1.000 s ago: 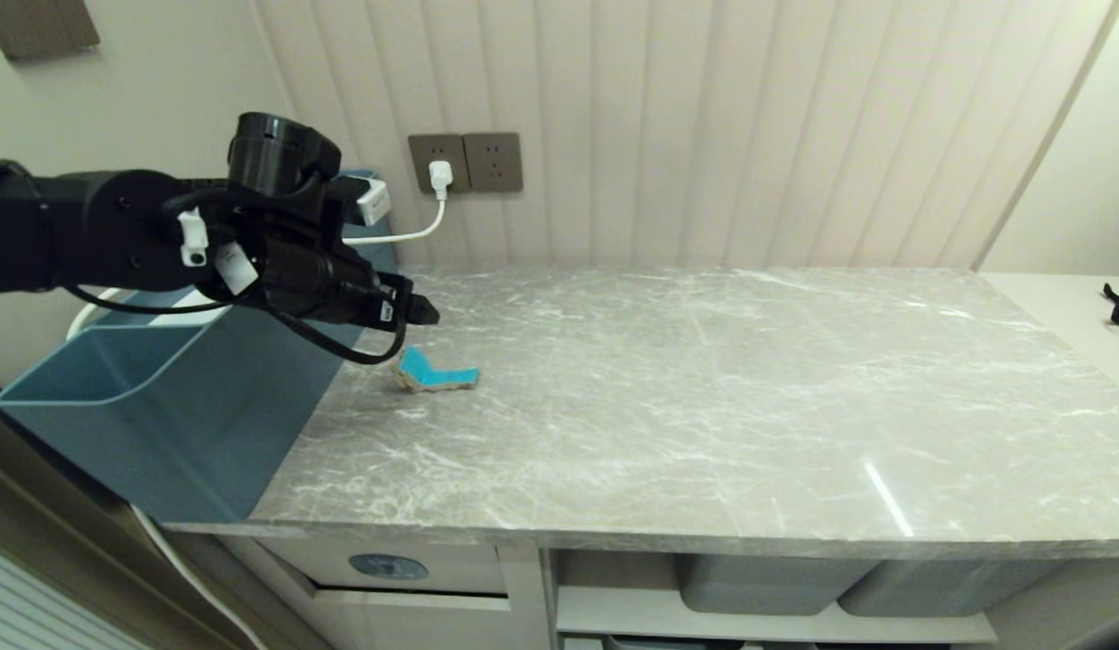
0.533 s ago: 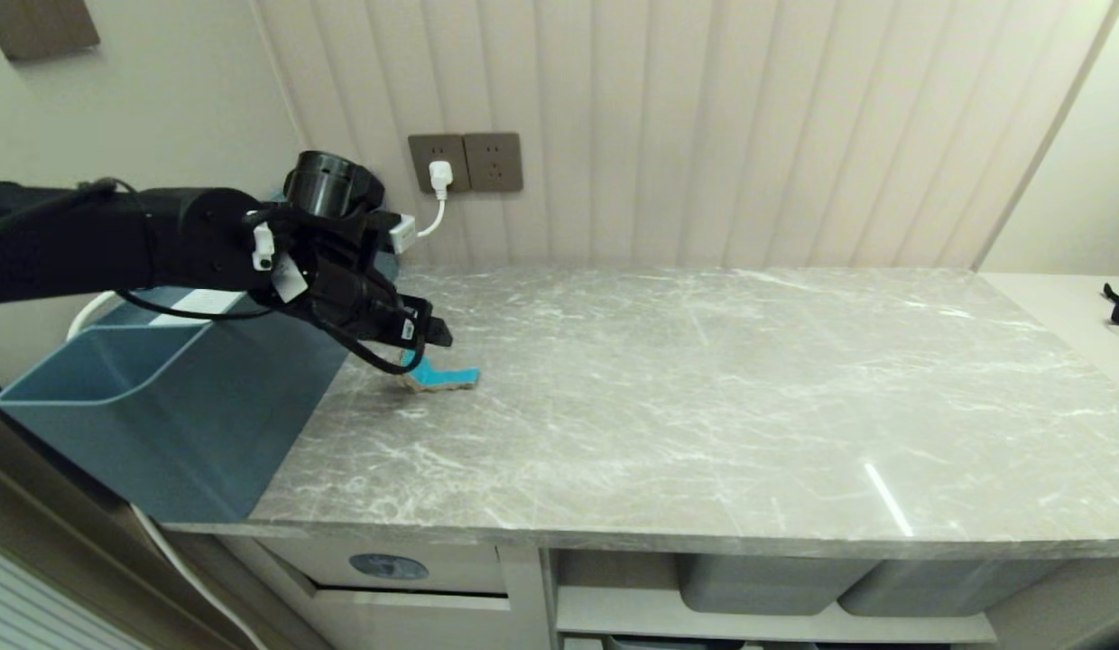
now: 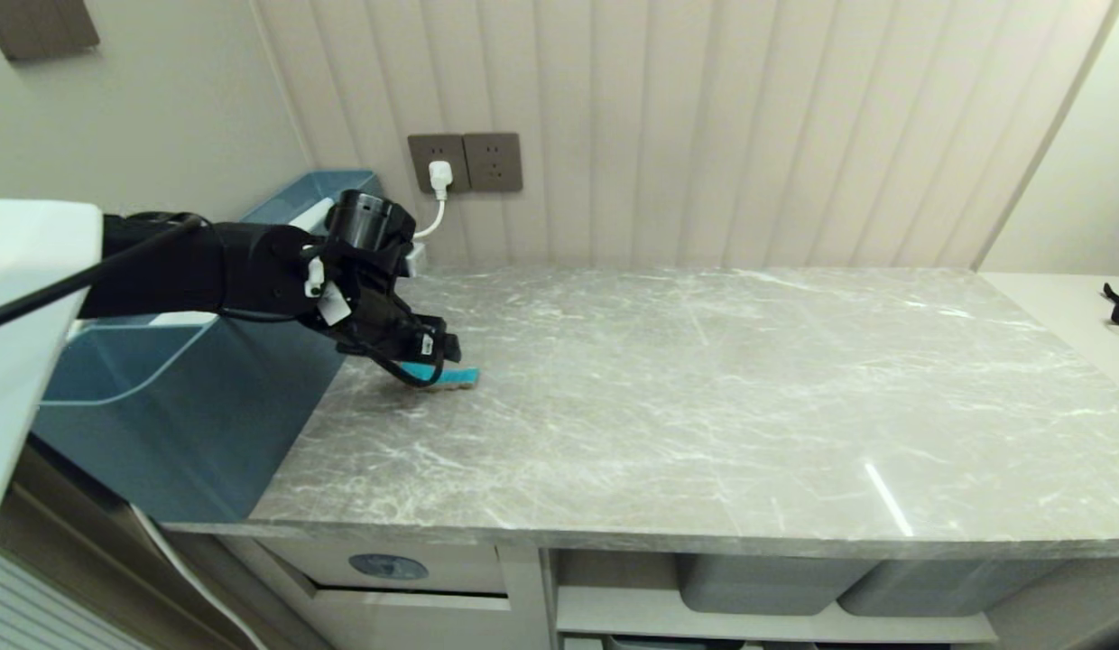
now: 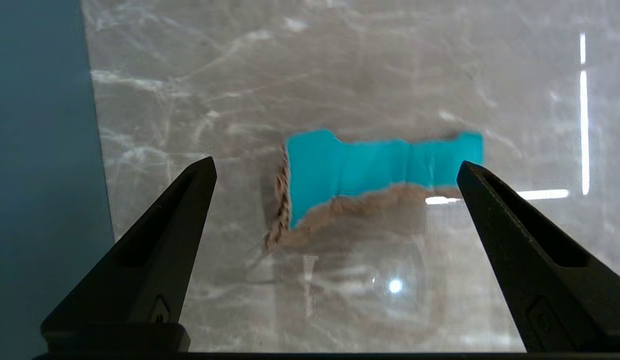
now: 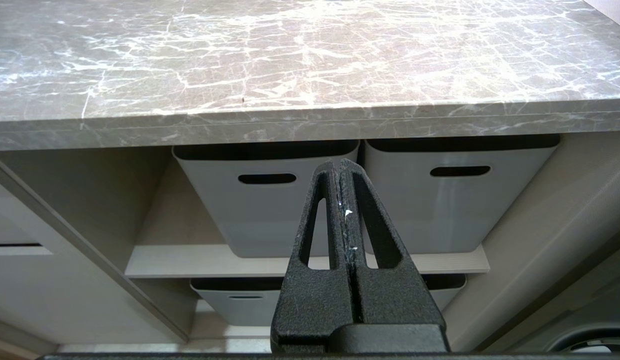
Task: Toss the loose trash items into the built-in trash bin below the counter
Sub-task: Pick up the garbage
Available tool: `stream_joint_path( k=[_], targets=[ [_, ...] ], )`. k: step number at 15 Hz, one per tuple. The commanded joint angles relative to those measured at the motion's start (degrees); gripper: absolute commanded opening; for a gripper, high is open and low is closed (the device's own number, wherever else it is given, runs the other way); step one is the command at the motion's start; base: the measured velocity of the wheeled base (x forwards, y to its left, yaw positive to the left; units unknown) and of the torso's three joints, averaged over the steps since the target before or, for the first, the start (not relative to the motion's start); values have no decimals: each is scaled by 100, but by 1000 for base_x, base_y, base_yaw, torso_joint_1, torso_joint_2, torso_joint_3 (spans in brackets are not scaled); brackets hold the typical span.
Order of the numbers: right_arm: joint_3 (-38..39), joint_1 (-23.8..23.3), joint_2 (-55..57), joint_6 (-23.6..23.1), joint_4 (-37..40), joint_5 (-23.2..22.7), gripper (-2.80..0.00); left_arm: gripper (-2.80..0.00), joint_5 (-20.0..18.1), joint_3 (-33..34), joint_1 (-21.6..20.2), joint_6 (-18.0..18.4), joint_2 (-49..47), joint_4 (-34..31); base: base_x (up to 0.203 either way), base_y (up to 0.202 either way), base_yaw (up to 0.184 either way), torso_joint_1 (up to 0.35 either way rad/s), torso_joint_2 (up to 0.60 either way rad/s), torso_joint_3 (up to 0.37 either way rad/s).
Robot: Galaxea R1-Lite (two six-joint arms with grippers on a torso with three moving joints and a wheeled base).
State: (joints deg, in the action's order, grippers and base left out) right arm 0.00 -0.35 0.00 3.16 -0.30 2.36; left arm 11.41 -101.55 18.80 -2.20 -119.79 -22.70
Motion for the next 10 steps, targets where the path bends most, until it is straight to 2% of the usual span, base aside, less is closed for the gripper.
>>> stream_joint_path(
  k=[1,4,10],
  targets=[
    [9,0,0,1,-5,1,-280,0,19,-14,1,-29,-72,58,0,0,0,0,0,0],
    [9,0,0,1,-5,1,-280,0,18,-14,1,-155,-140,72,0,0,0,0,0,0],
    [9,0,0,1,-5,1,-280,0,19,-5,10,-176,-193,72,0,0,0,0,0,0]
  ],
)
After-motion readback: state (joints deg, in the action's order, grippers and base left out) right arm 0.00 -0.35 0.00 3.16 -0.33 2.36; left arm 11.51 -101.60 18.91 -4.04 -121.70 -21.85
